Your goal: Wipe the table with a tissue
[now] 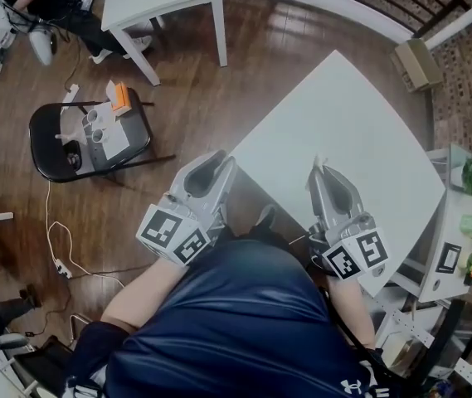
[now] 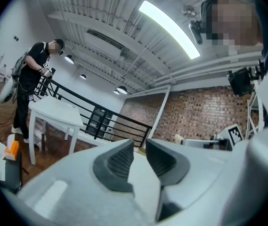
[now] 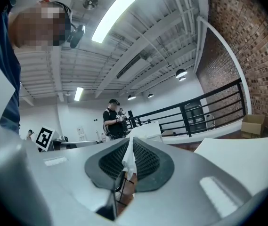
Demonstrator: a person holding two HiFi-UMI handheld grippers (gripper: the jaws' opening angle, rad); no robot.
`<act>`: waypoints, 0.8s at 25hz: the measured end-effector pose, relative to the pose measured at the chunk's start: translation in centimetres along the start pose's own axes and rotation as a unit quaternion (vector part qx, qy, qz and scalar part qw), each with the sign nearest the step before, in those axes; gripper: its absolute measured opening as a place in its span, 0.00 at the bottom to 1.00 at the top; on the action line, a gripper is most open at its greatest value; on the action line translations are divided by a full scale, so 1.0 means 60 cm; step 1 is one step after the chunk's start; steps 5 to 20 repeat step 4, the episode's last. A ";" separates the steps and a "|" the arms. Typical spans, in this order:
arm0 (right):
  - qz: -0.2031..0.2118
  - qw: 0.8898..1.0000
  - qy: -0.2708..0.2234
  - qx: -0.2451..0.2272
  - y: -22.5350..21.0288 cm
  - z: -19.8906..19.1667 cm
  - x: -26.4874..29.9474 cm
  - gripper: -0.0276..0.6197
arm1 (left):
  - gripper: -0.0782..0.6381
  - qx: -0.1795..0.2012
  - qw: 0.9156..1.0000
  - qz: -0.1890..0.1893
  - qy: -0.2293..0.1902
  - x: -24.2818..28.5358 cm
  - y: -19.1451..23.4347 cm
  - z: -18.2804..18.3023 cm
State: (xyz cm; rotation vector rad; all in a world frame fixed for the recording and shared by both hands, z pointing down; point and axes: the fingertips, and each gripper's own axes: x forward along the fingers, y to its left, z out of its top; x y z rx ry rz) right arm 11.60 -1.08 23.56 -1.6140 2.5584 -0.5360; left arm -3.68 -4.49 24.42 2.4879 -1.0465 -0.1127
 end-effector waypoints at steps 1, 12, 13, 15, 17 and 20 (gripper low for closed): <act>0.001 1.000 0.000 0.000 0.000 0.000 0.000 0.09 | 0.22 0.001 1.000 0.000 0.000 0.000 0.000 0.000; 0.002 1.000 0.001 0.000 -0.001 -0.001 0.000 0.09 | 0.22 0.001 1.000 0.002 -0.002 -0.001 -0.002 0.001; 0.002 1.000 0.001 0.000 -0.001 -0.001 0.000 0.09 | 0.22 0.001 1.000 0.002 -0.002 -0.001 -0.002 0.001; 0.002 1.000 0.001 0.000 -0.001 -0.001 0.000 0.09 | 0.22 0.001 1.000 0.002 -0.002 -0.001 -0.002 0.001; 0.002 1.000 0.001 0.000 -0.001 -0.001 0.000 0.09 | 0.22 0.001 1.000 0.002 -0.002 -0.001 -0.002 0.001; 0.002 1.000 0.001 0.000 -0.001 -0.001 0.000 0.09 | 0.22 0.001 1.000 0.002 -0.002 -0.001 -0.002 0.001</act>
